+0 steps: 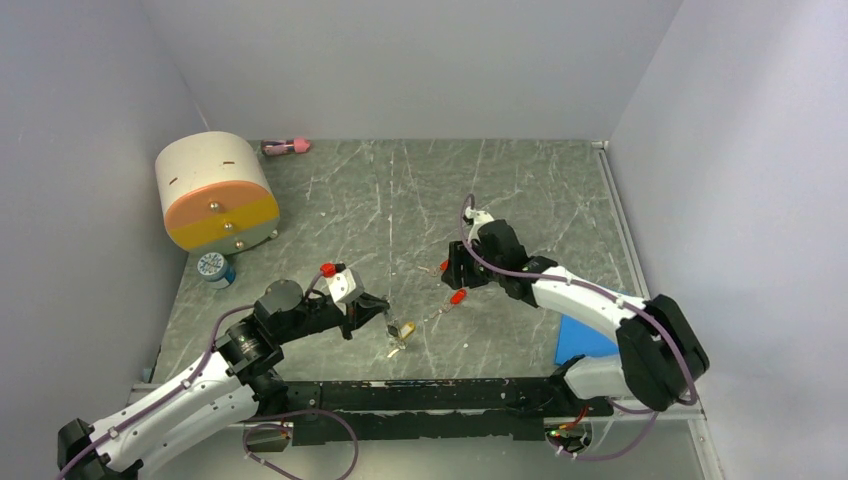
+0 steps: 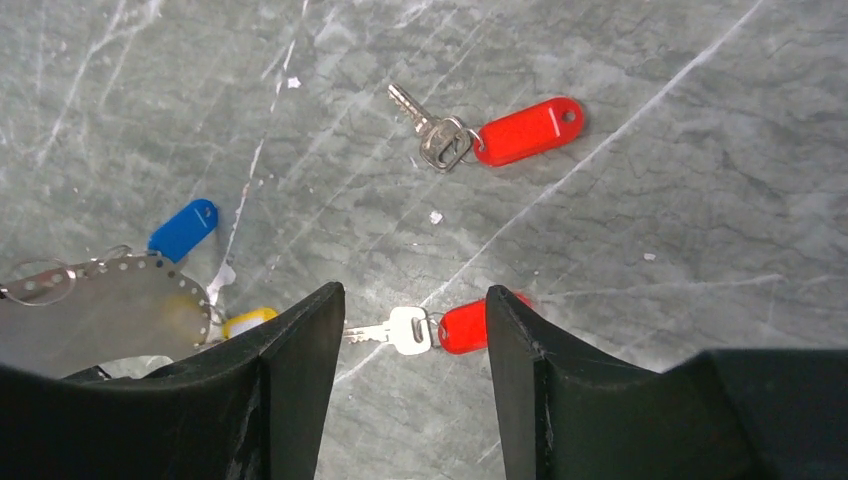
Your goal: Put the keys on the keyring
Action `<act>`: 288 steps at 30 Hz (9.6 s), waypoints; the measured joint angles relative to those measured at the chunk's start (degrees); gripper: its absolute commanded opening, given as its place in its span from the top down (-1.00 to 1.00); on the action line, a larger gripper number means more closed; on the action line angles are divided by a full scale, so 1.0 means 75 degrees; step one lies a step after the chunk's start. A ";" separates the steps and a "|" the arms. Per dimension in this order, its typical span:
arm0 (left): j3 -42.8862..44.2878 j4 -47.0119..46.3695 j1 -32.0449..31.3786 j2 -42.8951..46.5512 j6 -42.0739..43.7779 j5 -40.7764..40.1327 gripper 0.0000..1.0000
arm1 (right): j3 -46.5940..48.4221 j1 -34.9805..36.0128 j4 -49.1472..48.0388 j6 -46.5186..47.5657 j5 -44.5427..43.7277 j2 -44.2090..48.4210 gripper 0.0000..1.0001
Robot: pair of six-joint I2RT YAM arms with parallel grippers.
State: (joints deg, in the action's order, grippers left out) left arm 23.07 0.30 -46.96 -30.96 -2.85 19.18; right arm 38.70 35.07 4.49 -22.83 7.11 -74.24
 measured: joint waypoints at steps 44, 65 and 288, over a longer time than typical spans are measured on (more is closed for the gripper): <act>0.0015 0.0122 0.0000 -0.0087 -0.0146 0.0058 0.95 | 0.0507 -0.0187 0.0985 0.0766 0.1897 -0.1883 0.59; 0.0041 0.0207 0.0000 0.0000 -0.0169 0.0055 0.95 | 0.0417 -0.0189 0.1209 0.0609 0.1518 -0.1443 0.44; -0.1148 -0.3086 0.0000 -0.0956 0.0863 0.0997 0.95 | 0.2608 0.2824 0.1842 0.0877 0.2632 0.0344 0.43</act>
State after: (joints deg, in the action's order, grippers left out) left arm 14.46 -22.85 -46.96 -38.13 3.62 26.65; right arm 58.26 56.25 18.31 -16.25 26.85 -71.66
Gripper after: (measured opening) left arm 0.026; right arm 0.272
